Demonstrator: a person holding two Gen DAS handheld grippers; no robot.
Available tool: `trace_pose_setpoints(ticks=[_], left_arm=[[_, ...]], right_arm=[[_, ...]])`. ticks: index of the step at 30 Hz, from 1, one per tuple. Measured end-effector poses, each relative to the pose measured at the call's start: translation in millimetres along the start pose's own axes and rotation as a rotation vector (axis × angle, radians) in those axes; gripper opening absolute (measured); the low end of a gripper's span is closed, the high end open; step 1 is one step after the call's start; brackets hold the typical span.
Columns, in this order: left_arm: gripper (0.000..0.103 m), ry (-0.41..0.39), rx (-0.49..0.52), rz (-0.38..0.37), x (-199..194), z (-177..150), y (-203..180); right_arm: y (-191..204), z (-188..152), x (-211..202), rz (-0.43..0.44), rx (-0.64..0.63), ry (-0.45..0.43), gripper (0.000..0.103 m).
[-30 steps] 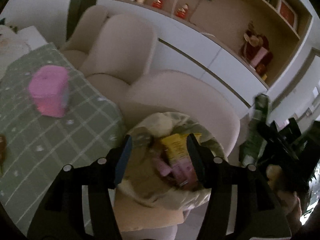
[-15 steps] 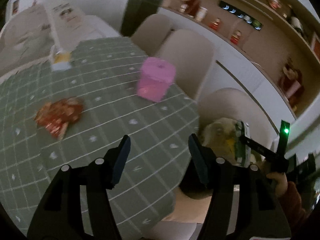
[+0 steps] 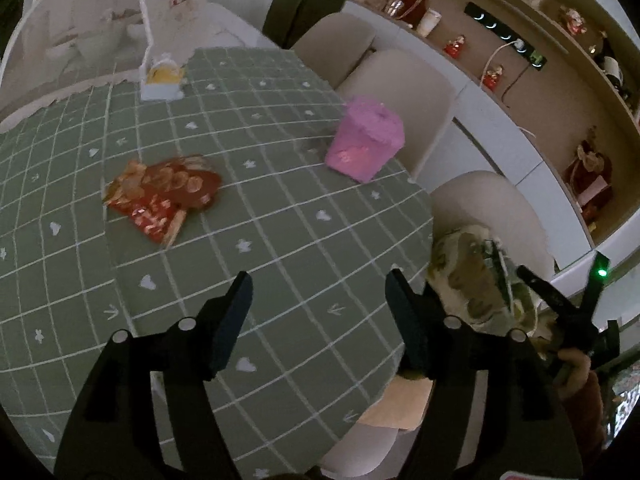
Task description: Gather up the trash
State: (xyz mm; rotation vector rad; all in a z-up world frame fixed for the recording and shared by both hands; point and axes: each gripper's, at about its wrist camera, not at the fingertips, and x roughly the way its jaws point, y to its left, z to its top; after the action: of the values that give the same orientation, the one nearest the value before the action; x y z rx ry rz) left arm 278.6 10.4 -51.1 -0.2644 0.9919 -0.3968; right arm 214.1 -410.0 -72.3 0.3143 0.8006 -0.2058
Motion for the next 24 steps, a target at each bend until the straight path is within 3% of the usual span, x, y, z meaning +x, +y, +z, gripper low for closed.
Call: trace_pose_setpoints(ticks=[12,19,24], left_arm=[[0.066,-0.065,-0.112,0.072,-17.3,5.8,94.8],[0.066,-0.038,0.023,0.109,5.9,30.9,121.3],[0.066,-0.025,0.045,0.05,25.8,59.2,130.1]], right_arm=[[81.0,-15.1,-52.6,0.092,-0.041,-0.107,0.06],[143.2,-31.5,-52.0,0.116,-0.135,-0.082,0.06],[159.3,-42.0,-52.6,0.08,-0.174,-0.053,0.06]])
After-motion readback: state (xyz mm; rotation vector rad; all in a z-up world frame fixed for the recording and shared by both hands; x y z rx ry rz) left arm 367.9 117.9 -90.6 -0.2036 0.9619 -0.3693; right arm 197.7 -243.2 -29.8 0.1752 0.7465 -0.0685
